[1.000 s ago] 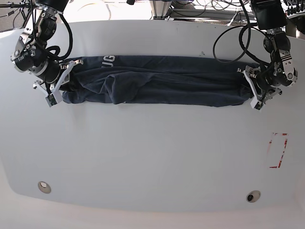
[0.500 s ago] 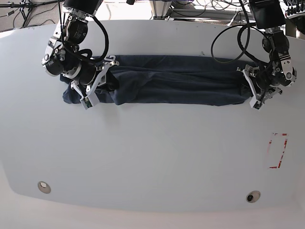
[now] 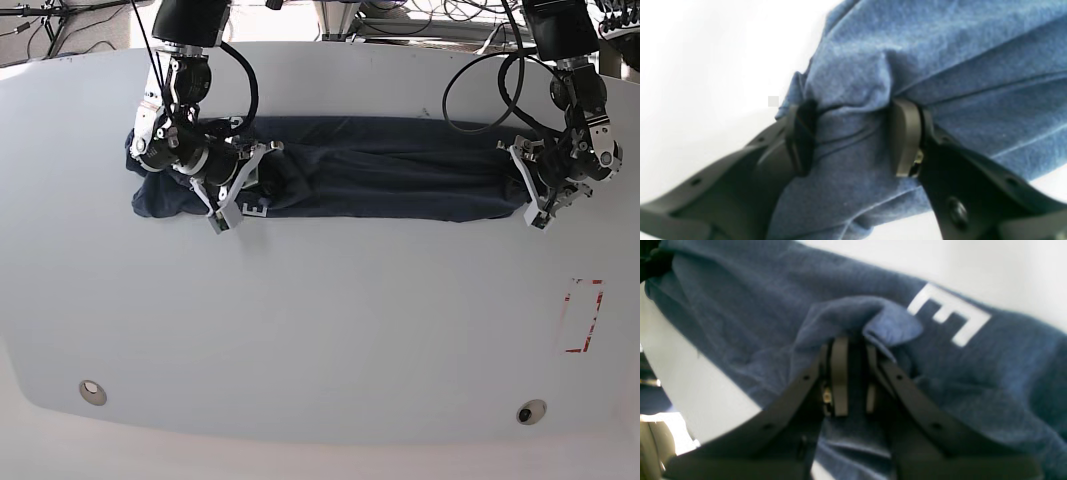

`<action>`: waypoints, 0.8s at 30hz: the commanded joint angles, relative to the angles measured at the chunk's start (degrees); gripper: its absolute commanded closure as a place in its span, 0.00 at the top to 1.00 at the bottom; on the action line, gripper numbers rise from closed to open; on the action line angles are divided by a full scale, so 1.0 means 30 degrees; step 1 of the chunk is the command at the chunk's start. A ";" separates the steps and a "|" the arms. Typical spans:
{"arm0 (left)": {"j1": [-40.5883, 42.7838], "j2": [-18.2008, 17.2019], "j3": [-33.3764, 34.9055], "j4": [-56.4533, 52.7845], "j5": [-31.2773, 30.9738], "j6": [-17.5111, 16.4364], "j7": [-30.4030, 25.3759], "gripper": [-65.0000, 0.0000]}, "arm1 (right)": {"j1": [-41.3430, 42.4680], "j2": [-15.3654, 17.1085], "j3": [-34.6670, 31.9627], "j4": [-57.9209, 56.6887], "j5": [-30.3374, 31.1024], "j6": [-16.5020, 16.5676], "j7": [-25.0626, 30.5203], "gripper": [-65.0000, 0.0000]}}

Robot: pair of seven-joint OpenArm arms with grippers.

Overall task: Fold the T-shirt properly
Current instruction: 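Push the right gripper's shirt end inward and press the loose fabric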

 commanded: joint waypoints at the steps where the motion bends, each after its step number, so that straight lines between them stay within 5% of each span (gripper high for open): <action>1: 0.0199 -0.0047 0.0050 -0.0057 0.0860 -0.0026 0.1056 0.46 | 0.0871 0.0640 0.0055 -0.0217 0.0026 0.0026 0.0740 0.11; 13: 0.0228 -0.0047 0.0050 -0.0086 0.0831 -0.0026 0.1056 0.46 | 0.1135 0.2779 0.0143 0.2684 0.3162 0.0026 -0.0872 0.11; 24: 0.0082 -0.0017 0.0079 -0.0086 0.0831 -0.0026 0.1056 0.46 | -0.1063 0.3189 0.1462 0.4618 0.5682 0.0026 -0.1546 0.11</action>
